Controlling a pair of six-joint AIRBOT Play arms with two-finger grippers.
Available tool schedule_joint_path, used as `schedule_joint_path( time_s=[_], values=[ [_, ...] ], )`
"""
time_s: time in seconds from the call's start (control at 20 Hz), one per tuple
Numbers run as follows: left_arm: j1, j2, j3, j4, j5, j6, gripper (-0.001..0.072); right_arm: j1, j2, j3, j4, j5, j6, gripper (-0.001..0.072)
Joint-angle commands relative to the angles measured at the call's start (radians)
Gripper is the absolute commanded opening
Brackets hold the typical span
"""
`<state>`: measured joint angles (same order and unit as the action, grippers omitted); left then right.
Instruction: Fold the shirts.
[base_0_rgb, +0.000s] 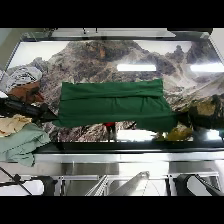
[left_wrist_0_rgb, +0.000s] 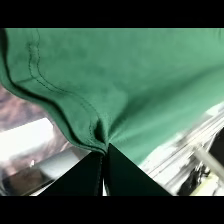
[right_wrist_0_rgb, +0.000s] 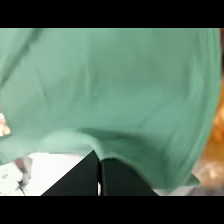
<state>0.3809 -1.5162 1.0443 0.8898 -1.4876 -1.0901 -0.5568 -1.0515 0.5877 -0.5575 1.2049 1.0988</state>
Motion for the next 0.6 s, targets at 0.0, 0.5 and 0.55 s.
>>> schedule_joint_path(
  time_s=[0.0, 0.5, 0.55],
  values=[
    [0.027, 0.007, 0.075, -0.003, 0.003, -0.015, 0.0019, 0.087, -0.138, 0.175, 0.037, -0.066, -0.005, 0.0021],
    [-0.1, -0.216, 0.484, 0.0, 0.003, -0.11, 0.0019, 0.338, -0.66, 0.711, 0.048, -0.226, 0.009, 0.0021],
    [-0.108, -0.253, 0.528, 0.0, 0.004, -0.127, 0.0019, 0.342, -0.691, 0.752, 0.048, -0.239, 0.018, 0.0021]
  ],
)
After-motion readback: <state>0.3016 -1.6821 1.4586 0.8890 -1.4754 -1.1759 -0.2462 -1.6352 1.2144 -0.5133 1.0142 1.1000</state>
